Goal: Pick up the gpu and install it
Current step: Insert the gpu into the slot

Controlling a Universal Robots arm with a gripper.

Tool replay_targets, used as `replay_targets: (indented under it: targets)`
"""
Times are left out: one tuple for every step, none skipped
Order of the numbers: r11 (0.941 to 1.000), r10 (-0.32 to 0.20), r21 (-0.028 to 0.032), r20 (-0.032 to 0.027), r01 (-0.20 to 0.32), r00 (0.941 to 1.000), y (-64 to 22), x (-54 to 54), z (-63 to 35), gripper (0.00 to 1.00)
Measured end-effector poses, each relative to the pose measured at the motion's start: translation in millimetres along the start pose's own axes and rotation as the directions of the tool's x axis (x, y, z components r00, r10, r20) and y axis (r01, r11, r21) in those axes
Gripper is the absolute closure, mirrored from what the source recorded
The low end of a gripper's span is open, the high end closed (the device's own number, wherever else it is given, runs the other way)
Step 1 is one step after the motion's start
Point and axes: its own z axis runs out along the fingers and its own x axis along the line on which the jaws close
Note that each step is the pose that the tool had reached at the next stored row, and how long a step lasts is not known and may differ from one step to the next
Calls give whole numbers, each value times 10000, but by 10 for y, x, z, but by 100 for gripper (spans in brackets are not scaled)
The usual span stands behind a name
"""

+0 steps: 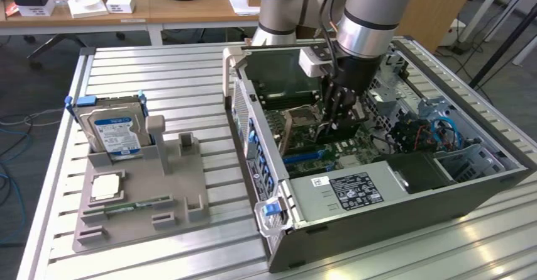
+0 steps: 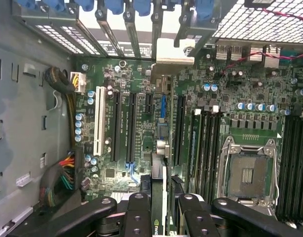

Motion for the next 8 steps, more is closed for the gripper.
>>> replay_targets:
  targets:
    - [10000, 0, 0, 0, 0, 10000, 8, 0, 2, 74]
    - [10000, 1, 1, 2, -1, 10000, 15, -1, 6, 74]
    - [10000, 0, 2, 4, 0, 10000, 23, -2, 13, 74]
    - [10000, 1, 1, 3, -1, 10000, 31, -3, 20, 74]
    - [10000, 1, 0, 0, -1, 10000, 37, -3, 28, 74]
    - [10000, 1, 1, 2, -1, 10000, 42, -4, 37, 74]
    - [10000, 1, 0, 1, -1, 10000, 47, -4, 42, 74]
    - [10000, 0, -1, -3, 0, 10000, 51, -4, 43, 74]
